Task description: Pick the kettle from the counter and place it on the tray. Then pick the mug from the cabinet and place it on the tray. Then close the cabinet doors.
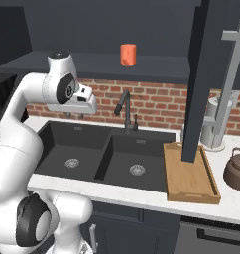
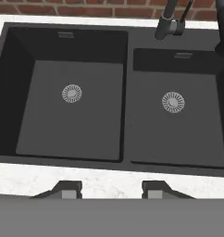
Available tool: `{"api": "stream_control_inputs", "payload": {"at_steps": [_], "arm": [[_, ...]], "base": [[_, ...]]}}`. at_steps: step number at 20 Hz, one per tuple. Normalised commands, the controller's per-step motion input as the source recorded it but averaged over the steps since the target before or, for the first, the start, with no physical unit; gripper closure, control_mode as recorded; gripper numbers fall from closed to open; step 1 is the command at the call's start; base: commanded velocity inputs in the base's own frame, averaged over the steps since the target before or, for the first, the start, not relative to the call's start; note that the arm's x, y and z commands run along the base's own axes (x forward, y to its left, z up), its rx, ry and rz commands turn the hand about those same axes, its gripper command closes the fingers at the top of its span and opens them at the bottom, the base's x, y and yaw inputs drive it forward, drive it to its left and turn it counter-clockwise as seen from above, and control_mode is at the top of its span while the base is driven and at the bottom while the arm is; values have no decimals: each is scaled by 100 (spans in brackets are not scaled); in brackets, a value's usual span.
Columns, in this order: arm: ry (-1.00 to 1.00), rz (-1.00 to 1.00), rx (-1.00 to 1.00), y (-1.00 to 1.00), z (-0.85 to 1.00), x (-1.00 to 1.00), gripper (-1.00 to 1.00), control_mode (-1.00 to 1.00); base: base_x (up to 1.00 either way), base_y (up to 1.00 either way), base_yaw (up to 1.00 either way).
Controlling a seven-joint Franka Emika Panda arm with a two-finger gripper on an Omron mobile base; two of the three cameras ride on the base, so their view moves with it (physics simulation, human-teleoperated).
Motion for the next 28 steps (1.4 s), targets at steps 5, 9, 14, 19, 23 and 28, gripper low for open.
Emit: {"api": "stream_control_inputs", "payload": {"at_steps": [5, 9, 14, 19, 23, 28], "arm": [[-19, 0, -2, 0, 0, -18, -100, -100], [-59, 0, -5, -10, 0, -50, -100, -100], [-66, 0, -2, -29, 19, -56, -100, -100], [-53, 0, 0, -42, 48, -41, -100, -100], [-36, 0, 1, -35, 77, -4, -100, -100], [-23, 0, 1, -36, 82, 7, -100, -100]], "base": [[0, 0, 0], [0, 0, 0], [0, 0, 0], [0, 0, 0], [0, 0, 0], [0, 0, 0]]}}
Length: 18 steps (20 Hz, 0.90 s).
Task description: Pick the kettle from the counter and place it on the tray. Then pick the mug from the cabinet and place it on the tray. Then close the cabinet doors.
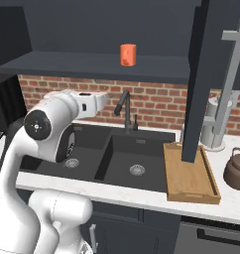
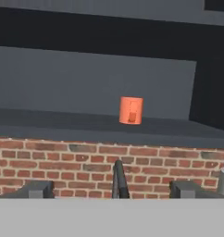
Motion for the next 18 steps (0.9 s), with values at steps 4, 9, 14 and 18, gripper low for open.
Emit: {"api": "stream_control_inputs", "payload": {"at_steps": [4, 9, 14, 18], "arm": [[-12, 0, 0, -23, 64, 14, -100, -100], [-2, 0, 0, -1, 9, 1, -100, -100], [0, 0, 0, 0, 0, 0, -100, -100], [0, -1, 0, 1, 0, 2, -100, -100]], "base": [[0, 0, 0], [0, 0, 0], [0, 0, 0], [0, 0, 0]]}}
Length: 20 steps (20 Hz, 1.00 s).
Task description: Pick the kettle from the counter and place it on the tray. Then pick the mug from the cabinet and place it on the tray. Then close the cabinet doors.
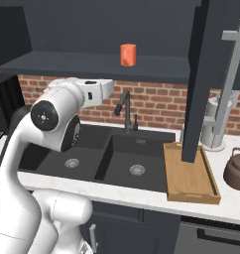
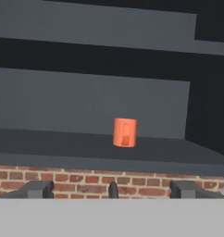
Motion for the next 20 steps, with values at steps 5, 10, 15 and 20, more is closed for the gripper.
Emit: {"api": "stream_control_inputs", "payload": {"at_steps": [5, 10, 15, 20], "arm": [[0, -7, 0, 0, 11, 13, -100, -100], [0, -6, 1, 0, 24, 27, -100, -100], [1, -6, 0, 6, 5, 37, -100, -100], [5, -1, 0, 3, 0, 41, -100, -100]], "base": [[0, 0, 0], [0, 0, 0], [0, 0, 0], [0, 0, 0]]}}
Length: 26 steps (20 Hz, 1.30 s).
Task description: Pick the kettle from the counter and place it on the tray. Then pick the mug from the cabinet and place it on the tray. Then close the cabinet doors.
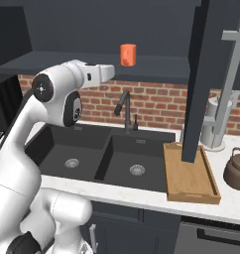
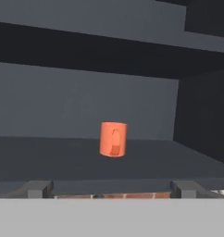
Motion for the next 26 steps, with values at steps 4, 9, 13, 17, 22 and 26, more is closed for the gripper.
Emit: {"api": "stream_control_inputs", "payload": {"at_steps": [4, 9, 13, 17, 22, 26], "arm": [[7, 0, 0, 0, 0, 47, -100, -100], [1, 4, 7, -7, 0, 51, -100, -100], [0, 5, 11, -22, 0, 45, -100, -100], [0, 4, 9, -17, 0, 50, -100, -100], [0, 3, 9, -22, 0, 44, -100, -100], [2, 0, 4, -2, 0, 36, -100, -100]], "base": [[0, 0, 0], [0, 0, 0], [0, 0, 0], [0, 0, 0], [0, 0, 0], [0, 0, 0]]}}
